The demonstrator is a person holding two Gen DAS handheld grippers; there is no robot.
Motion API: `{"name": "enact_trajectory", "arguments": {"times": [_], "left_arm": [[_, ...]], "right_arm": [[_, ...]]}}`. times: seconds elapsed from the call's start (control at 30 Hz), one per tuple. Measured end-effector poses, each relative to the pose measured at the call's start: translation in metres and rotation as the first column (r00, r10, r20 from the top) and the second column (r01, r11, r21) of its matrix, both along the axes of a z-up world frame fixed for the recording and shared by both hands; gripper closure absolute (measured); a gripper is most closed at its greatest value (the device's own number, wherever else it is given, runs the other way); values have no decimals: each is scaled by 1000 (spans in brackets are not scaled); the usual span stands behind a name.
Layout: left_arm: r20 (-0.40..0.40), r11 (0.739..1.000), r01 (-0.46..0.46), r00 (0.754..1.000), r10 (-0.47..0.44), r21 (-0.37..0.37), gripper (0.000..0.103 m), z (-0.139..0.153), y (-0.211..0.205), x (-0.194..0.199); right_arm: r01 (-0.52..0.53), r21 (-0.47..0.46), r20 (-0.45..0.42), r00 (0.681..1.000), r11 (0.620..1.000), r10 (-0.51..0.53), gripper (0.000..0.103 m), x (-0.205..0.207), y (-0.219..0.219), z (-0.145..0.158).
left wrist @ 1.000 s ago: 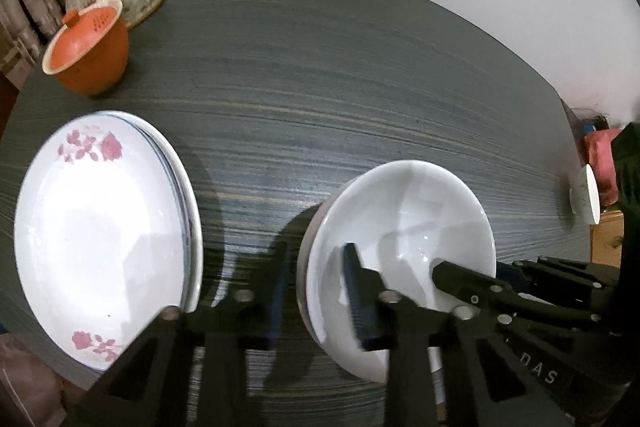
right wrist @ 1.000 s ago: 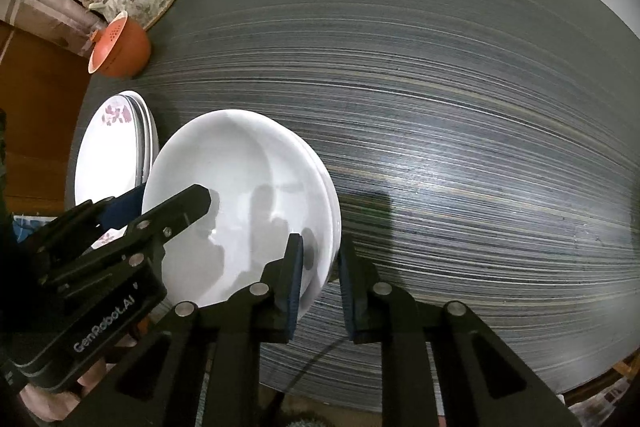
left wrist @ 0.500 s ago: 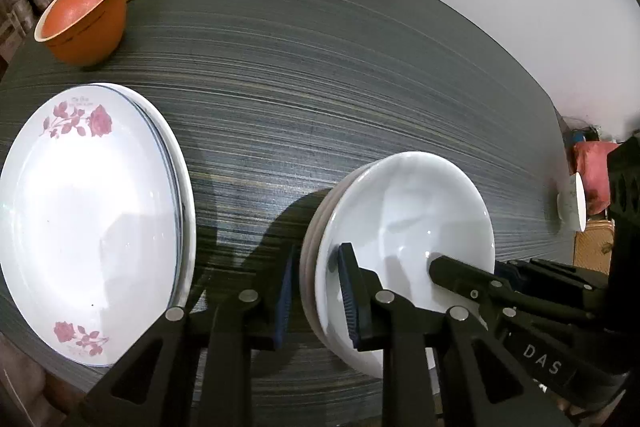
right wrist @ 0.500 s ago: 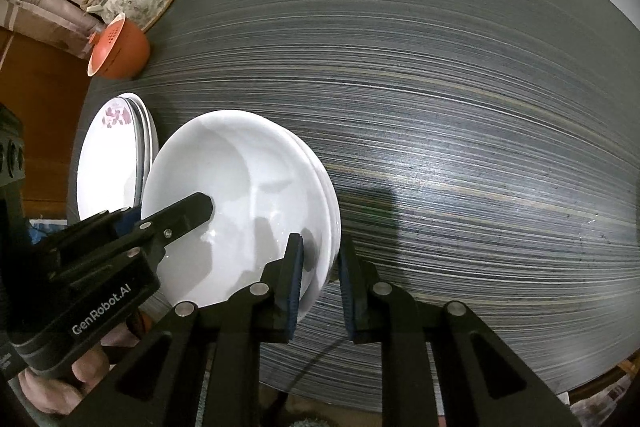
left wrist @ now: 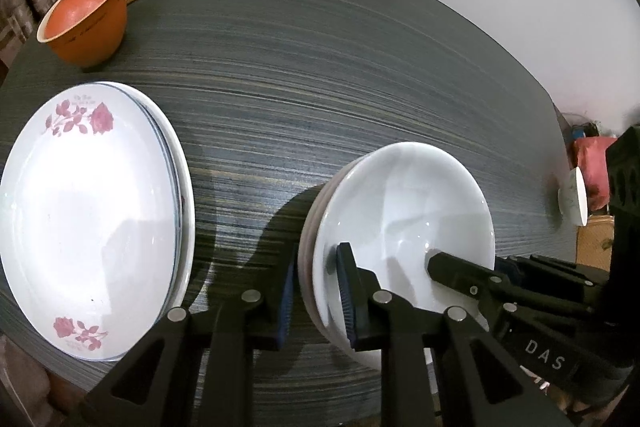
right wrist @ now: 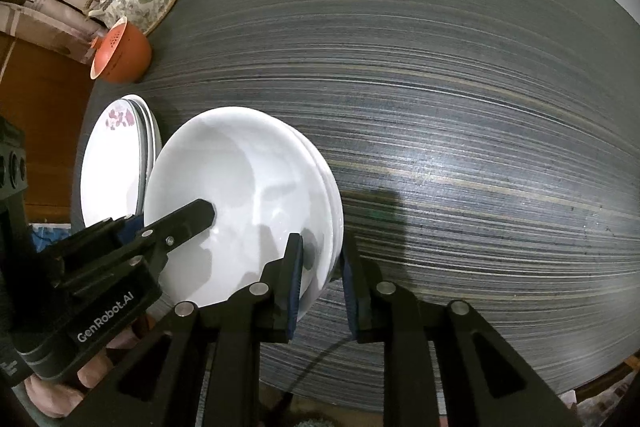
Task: Organize plates and bowls
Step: 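Lift the stack of white bowls with the left gripper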
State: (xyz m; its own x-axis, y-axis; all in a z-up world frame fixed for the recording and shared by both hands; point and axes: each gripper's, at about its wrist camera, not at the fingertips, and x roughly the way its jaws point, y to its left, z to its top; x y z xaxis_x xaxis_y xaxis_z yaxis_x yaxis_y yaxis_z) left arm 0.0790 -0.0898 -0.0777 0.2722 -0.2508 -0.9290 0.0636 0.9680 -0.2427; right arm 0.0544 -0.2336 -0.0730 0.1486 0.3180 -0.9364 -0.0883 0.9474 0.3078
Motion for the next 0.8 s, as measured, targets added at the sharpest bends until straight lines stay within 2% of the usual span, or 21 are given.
{"name": "enact_trajectory", "arguments": {"times": [0.8], "left_arm": [[25,999,-4,1000,3,44,83,2,-16,-6]], "right_arm": [[24,-21,15,1000,1000,-23,85,-1,8,0]]}}
